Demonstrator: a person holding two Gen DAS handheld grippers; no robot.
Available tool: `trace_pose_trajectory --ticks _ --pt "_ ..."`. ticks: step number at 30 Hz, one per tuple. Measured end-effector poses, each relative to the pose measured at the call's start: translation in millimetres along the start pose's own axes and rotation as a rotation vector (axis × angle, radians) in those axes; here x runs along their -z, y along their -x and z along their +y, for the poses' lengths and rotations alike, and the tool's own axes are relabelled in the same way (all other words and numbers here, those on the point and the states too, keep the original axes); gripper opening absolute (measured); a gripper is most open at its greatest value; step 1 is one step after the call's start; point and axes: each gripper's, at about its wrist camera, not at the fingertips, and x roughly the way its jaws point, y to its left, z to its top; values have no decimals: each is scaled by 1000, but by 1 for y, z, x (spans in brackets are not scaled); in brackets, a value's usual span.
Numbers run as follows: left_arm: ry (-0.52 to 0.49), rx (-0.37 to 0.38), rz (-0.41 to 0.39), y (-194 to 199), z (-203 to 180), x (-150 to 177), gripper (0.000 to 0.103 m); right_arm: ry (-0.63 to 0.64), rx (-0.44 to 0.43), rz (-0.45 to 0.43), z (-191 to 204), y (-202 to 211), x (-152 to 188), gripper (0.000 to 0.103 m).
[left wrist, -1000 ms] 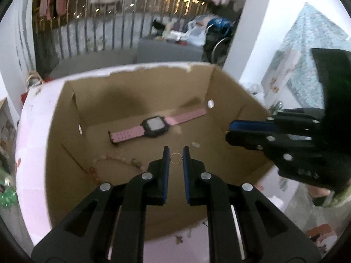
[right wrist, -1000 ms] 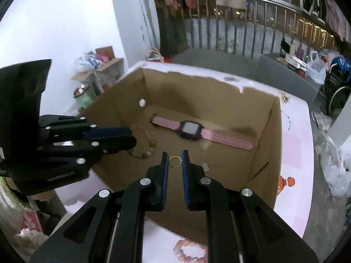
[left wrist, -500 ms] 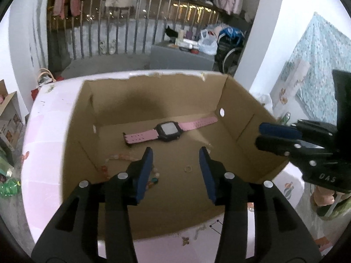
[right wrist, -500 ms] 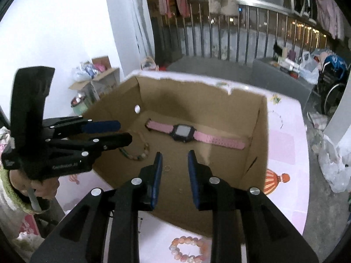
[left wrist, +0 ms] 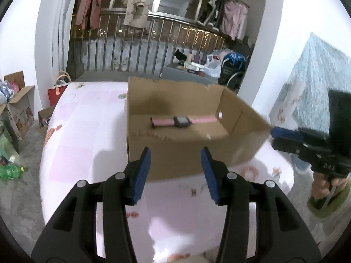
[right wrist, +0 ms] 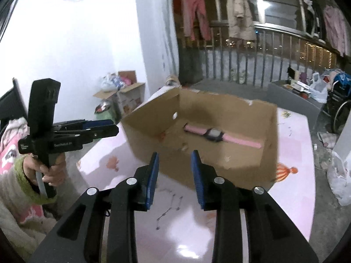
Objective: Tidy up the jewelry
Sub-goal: 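Open both grippers over the box to drop the rings, then withdraw, then lower the left gripper onto a small silver charm beside the box and close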
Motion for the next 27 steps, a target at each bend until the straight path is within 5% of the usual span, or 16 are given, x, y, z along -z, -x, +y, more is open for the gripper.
trace_pose_trajectory --ticks 8,12,27 --pt "-90 10 106 -28 -26 53 45 -49 -30 132 10 -50 31 30" --pt "-130 -27 162 -52 -30 69 30 -71 -27 183 7 -74 38 30" --pt "-150 -3 160 -67 -24 79 19 17 25 263 16 -124 47 30"
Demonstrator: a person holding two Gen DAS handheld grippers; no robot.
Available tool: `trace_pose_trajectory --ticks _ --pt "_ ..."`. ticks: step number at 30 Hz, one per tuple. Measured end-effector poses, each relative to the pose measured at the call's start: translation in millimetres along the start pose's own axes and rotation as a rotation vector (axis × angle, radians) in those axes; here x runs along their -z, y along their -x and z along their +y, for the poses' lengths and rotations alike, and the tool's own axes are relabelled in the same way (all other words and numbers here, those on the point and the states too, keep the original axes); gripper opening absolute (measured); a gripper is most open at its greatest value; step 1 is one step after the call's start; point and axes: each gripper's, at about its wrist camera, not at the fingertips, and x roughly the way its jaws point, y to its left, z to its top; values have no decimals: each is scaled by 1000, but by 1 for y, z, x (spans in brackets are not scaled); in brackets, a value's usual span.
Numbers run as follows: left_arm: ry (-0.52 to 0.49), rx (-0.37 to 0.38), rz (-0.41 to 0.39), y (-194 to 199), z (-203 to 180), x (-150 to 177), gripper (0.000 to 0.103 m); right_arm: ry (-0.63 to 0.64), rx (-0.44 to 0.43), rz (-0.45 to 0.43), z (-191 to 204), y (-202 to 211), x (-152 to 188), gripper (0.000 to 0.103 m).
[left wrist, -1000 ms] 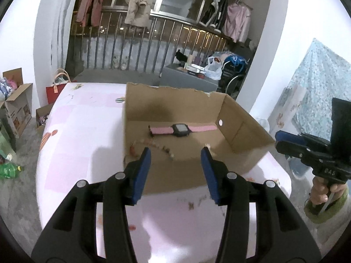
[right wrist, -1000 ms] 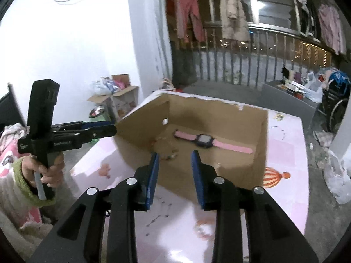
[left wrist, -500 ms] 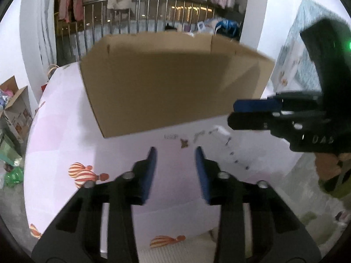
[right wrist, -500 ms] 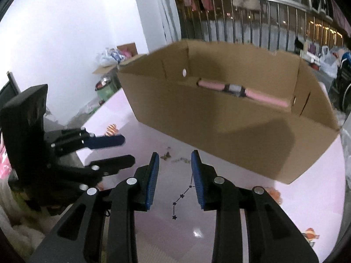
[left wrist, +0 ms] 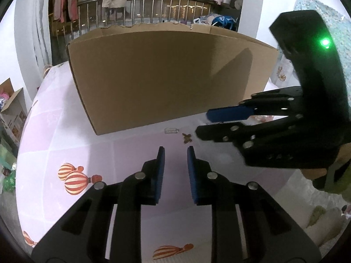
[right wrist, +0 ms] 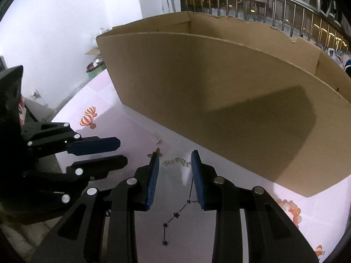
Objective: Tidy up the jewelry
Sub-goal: 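Lower the left gripper onto a small silver charm beside the box and close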
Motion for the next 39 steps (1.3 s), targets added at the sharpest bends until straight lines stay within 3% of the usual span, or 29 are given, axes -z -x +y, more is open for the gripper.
trace_pose_trajectory --ticks 3,9,24,39 --pt "-8 7 -2 -1 -3 2 18 20 18 -2 5 -5 0 28" --pt "-19 29 -2 -2 -2 1 16 14 36 -3 0 -4 1 6" --pt "-49 20 28 -17 -4 1 16 -137 42 -10 -27 12 18 4" --pt "-94 -59 51 -17 -17 1 7 -144 41 -27 -27 12 21 4"
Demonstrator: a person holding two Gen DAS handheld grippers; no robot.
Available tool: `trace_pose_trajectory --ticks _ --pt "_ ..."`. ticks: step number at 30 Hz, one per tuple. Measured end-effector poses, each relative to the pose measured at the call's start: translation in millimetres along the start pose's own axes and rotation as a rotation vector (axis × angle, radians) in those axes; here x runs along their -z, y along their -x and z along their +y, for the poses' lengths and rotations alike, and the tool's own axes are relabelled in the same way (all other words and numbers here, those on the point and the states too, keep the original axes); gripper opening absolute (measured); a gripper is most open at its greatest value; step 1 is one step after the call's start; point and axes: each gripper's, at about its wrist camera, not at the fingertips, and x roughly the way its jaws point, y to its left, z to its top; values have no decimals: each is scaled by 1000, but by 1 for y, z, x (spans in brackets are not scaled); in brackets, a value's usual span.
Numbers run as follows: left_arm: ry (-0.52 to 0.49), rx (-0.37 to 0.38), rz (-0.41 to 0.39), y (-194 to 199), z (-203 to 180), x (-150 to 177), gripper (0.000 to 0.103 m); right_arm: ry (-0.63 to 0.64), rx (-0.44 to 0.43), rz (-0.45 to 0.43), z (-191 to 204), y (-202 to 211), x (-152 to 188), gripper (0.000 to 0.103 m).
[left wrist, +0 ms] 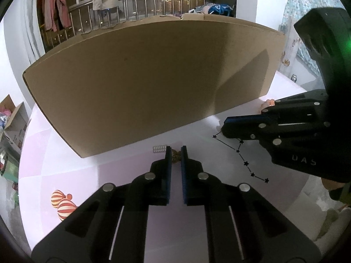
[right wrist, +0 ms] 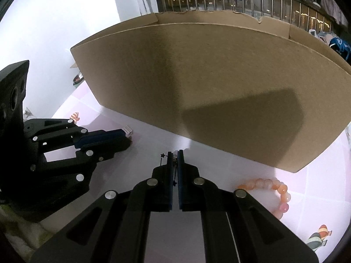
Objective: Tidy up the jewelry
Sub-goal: 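Lower the left gripper onto a small silver charm beside the box and close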
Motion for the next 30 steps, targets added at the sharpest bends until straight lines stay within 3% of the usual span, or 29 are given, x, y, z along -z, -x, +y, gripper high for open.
trace_pose_trajectory --ticks 9,11,26,30 --pt "4 12 -4 3 3 -1 6 -8 -11 -8 -2 6 -3 4" --pt "6 14 -8 4 3 -1 0 -12 -12 -12 -3 8 -3 4" --pt "43 28 -25 17 4 -7 0 -38 -27 -55 -6 29 -7 4" --pt "65 25 -10 13 8 -9 14 -47 -43 -52 -6 26 -6 4"
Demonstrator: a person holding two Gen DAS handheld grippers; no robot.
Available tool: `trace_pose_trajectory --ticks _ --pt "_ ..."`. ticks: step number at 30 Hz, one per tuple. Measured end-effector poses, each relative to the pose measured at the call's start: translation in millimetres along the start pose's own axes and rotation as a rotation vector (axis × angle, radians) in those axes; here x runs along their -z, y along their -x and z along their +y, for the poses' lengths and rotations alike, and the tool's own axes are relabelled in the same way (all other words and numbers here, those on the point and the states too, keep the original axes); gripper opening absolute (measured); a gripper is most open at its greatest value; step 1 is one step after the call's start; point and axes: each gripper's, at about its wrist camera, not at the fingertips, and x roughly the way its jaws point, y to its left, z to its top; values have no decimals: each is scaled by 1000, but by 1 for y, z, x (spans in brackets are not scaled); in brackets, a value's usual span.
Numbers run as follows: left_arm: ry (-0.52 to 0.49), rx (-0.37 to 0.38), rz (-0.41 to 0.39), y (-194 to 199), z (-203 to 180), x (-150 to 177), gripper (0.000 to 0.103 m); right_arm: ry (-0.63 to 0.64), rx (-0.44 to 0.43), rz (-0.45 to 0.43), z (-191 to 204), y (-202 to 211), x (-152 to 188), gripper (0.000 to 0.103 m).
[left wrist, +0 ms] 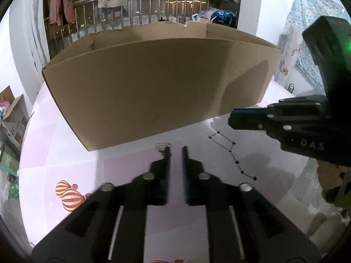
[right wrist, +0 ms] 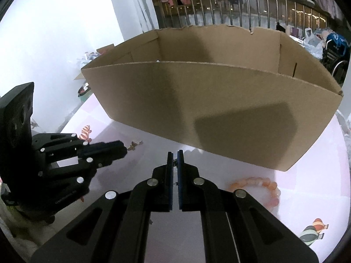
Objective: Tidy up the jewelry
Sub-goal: 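Carry the charm in the left gripper over the box while the right gripper follows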
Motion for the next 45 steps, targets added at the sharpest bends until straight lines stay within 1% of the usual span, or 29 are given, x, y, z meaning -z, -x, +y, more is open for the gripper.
trace_pose_trajectory --ticks 9,14,18,21,26,31,34,39,42,45 --pt "65 -31 77 -19 8 -8 15 -19 -30 -4 -5 -7 0 4" --pt "53 -65 105 -23 6 -9 14 -34 -55 -8 -8 -12 3 4" --pt "49 -85 148 -26 4 -13 11 -49 -85 -7 -8 -18 5 4" --pt "55 -98 181 -29 4 -21 7 -54 -104 -10 -5 -22 7 4" --pt "71 -108 214 -30 4 -27 6 -51 -130 -22 -1 -25 6 4" --pt "78 -109 214 -27 5 -28 6 -53 -145 -32 0 -22 2 4" --pt "70 -118 211 -28 8 -35 6 -57 -146 -41 1 -17 -1 4" --pt "72 -118 176 -12 5 -36 6 -61 -135 -62 3 -4 -5 4" --pt "66 -105 121 11 2 -41 6 -56 -127 -90 8 10 -10 4" --pt "43 -89 29 45 0 -53 6 -37 -122 -139 12 33 -19 4"
